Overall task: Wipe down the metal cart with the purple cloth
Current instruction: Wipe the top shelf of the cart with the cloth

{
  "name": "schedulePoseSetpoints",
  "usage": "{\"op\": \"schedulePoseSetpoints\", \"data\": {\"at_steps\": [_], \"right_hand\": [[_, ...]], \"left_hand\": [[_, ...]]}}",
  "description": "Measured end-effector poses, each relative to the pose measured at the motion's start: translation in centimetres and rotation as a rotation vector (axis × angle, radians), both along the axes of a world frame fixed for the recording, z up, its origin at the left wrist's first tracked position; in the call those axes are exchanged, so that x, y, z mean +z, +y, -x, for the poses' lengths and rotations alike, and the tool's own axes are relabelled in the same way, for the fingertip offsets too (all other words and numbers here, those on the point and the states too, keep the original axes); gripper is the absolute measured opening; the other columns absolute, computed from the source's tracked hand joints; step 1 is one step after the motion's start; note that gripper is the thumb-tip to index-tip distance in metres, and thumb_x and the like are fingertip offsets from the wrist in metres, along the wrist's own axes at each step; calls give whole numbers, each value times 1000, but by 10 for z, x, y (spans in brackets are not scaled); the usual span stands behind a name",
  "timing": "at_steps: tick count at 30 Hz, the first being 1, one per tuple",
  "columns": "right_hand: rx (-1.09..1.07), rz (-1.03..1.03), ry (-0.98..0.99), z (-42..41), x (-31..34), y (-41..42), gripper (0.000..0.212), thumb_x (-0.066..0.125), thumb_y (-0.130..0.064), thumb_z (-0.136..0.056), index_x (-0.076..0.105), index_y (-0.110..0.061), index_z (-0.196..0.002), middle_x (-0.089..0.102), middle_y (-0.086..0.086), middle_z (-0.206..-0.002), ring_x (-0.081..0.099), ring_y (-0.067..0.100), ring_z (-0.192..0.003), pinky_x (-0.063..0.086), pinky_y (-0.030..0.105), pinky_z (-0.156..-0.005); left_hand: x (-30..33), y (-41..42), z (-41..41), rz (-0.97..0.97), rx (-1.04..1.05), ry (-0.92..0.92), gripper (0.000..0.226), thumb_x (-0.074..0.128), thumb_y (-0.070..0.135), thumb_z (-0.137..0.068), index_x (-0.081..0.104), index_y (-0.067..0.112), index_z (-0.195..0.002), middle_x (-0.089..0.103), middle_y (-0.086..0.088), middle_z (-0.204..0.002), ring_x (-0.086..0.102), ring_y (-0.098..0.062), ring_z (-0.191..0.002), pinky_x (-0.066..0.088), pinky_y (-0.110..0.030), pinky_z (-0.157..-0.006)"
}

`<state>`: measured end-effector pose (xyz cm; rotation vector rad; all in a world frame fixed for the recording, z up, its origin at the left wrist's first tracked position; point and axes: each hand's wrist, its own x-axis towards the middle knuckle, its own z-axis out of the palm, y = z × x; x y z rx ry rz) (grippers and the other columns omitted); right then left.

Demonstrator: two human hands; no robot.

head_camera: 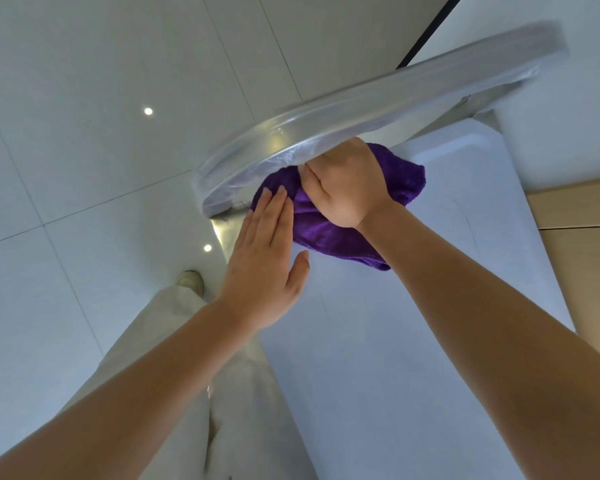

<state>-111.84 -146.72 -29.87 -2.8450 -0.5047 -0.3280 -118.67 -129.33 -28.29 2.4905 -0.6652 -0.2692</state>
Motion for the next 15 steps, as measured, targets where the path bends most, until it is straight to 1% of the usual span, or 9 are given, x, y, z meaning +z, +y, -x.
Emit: {"op": "schedulePoseSetpoints", "data": {"at_steps": [4,6,11,13,15], "right_hand": [[11,-33,-51,0,0,-19,36,43,-18,-88,47,-7,-54,43,6,-49,31,21,-47,27,29,-54],[14,-47,-60,-1,1,-30,36,44,-17,-87,45,-7,-53,41,6,-49,27,19,-49,26,28,-55],[-50,-13,-31,-2,0,-61,36,43,-18,-89,49,-5,-56,43,6,-53,32,19,-51,29,31,-57],[-96,15,-12,-1,-1,-75,36,42,-19,-90,52,-4,-59,47,7,-56,37,21,-52,33,34,-58],[-134,34,-9,0,0,-89,34,42,-20,-90,52,-4,-61,47,8,-57,39,24,-53,33,34,-59]], "left_hand": [[-2,-14,-4,-42,-56,-28,63,36,32,-88,34,-7,-139,34,-22,-146,25,-33,-138,21,-45,-113],[-1,-24,-6,-53,-78,-20,64,35,32,-89,32,-6,-140,33,-22,-147,26,-34,-138,24,-46,-112],[0,-47,-9,-50,-83,-49,65,36,31,-87,30,-5,-141,33,-21,-147,24,-32,-139,20,-42,-113],[-1,-53,-10,-52,-72,-69,65,37,31,-87,31,-5,-140,33,-21,-147,23,-33,-138,21,-42,-112],[-3,-58,-9,-64,-79,-89,64,37,30,-87,31,-5,-140,32,-22,-147,23,-34,-138,20,-42,-112]]}}
